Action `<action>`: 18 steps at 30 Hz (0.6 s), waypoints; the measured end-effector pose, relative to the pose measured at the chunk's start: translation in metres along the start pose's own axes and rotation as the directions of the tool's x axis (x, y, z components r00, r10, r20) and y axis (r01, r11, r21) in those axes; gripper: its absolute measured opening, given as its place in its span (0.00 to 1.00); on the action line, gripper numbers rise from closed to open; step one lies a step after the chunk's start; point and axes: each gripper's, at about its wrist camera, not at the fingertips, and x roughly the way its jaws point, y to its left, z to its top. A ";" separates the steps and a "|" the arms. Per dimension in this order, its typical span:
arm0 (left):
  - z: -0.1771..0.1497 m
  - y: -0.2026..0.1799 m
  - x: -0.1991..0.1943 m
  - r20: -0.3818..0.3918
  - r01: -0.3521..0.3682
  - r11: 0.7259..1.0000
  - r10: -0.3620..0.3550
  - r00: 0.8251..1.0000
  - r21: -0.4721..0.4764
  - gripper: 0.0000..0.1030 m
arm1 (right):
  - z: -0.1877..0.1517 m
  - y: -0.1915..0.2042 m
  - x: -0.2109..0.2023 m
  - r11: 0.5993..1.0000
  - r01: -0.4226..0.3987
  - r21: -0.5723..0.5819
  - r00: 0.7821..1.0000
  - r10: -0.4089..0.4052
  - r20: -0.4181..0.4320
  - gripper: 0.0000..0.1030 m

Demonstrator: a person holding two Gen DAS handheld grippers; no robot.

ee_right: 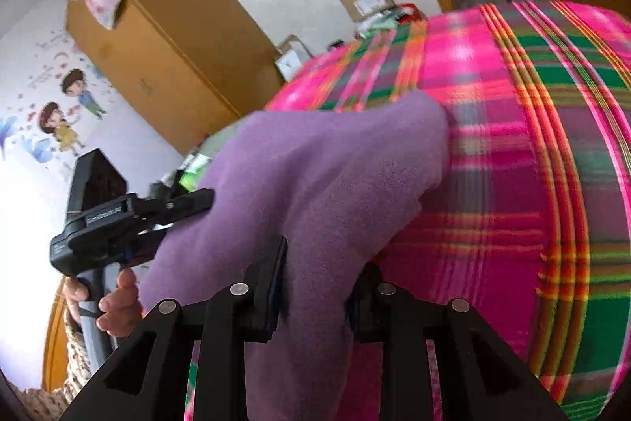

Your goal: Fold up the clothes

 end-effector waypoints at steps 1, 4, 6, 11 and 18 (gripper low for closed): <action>0.000 0.001 0.000 0.002 0.002 1.000 -0.002 1.000 0.006 0.39 | 0.000 -0.002 0.000 1.000 0.001 0.007 1.000 -0.001 -0.002 0.30; -0.001 0.002 -0.001 0.001 -0.002 1.000 0.002 1.000 0.012 0.42 | -0.002 -0.008 0.002 1.000 0.017 0.022 1.000 -0.016 -0.006 0.33; -0.003 0.003 -0.001 0.003 -0.011 1.000 0.011 1.000 0.016 0.43 | -0.004 -0.011 0.001 0.999 0.017 0.032 1.000 -0.017 -0.010 0.33; -0.011 0.003 -0.006 0.012 -0.041 0.999 0.041 0.999 0.031 0.48 | -0.002 -0.020 -0.005 0.999 0.020 0.044 1.000 -0.020 -0.006 0.35; -0.022 0.015 -0.014 0.027 -0.029 0.999 0.030 0.999 -0.012 0.48 | -0.007 -0.027 -0.018 0.998 0.025 0.065 1.000 -0.025 0.001 0.36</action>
